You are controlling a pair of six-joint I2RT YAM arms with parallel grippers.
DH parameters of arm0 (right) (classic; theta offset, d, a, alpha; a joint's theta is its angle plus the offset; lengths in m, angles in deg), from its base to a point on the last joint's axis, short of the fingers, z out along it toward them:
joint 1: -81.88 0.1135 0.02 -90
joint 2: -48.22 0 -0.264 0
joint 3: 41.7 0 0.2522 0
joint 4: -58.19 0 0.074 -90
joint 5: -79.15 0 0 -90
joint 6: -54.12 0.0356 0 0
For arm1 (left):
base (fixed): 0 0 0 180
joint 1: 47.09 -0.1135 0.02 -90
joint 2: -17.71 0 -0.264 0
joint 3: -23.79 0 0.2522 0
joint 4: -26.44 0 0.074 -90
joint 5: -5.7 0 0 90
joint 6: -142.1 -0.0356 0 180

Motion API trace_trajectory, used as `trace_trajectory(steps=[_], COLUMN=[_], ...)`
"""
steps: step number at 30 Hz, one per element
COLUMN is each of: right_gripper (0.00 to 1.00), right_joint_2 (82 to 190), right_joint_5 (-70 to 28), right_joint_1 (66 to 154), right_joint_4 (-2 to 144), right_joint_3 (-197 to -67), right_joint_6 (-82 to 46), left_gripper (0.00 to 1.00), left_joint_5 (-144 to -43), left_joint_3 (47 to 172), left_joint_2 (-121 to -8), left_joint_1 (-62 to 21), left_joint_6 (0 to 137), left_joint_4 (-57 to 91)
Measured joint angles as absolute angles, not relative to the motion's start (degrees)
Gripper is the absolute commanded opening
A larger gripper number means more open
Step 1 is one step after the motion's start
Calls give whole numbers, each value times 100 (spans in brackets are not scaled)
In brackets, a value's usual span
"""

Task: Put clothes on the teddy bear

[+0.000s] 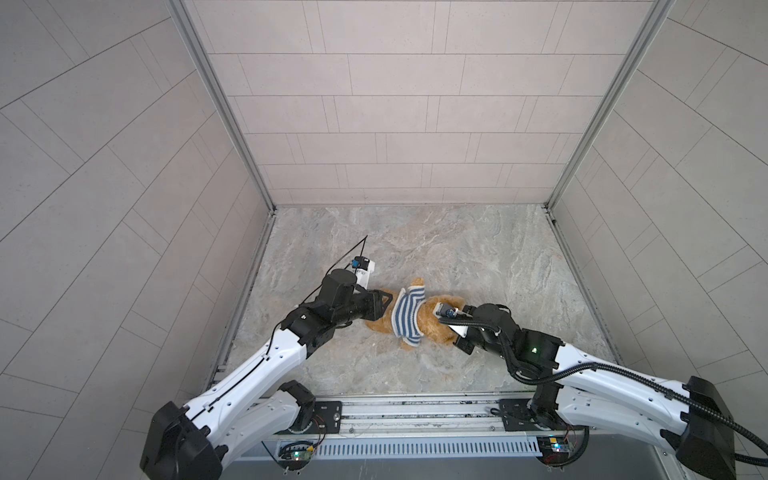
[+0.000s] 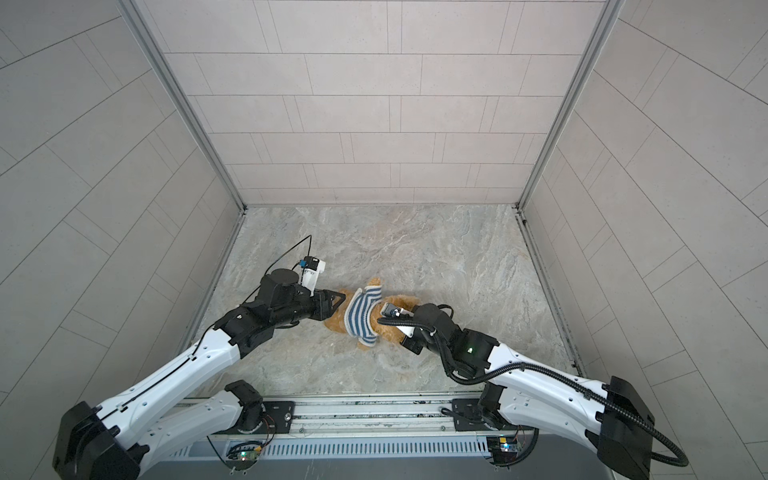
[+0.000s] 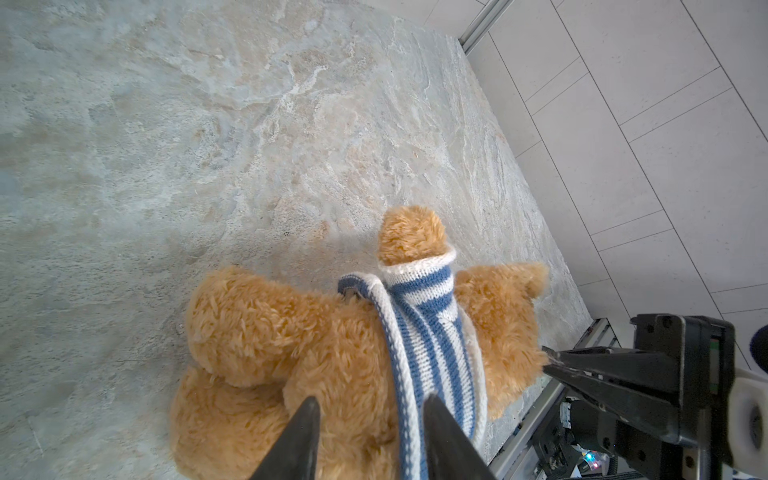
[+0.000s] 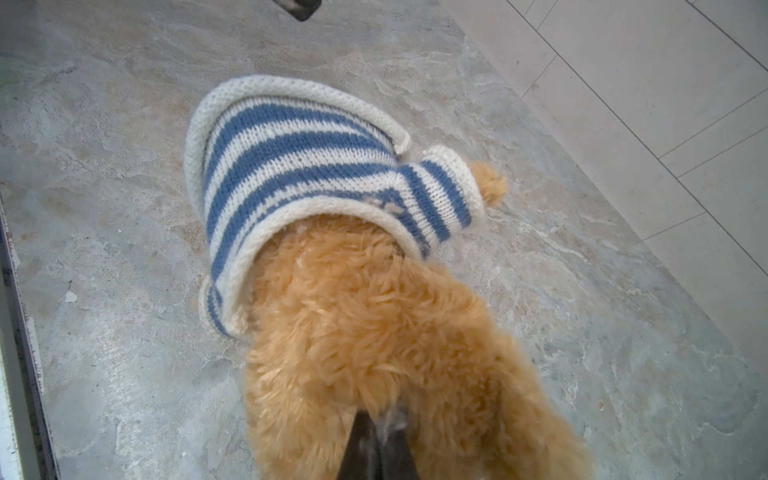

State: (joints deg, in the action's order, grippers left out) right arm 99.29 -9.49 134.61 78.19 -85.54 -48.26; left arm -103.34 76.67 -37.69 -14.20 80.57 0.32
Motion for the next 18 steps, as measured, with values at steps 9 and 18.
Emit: trace_trajectory(steps=[9, 18], right_gripper=[0, 0], right_joint_2=[9890, 10032], right_joint_5=[-1025, -1189], right_joint_1=[13507, 13588], right_joint_4=[7266, 6855], right_joint_3=[-8504, -8406], right_joint_6=[-5630, -6660], left_gripper=[54, 67], left_joint_5=[-10533, -10765], left_joint_3=[7734, 8018], left_joint_2=[-3852, -3927], left_joint_1=[-1621, -1621], left_joint_6=[8055, 7839], left_joint_4=[32, 45])
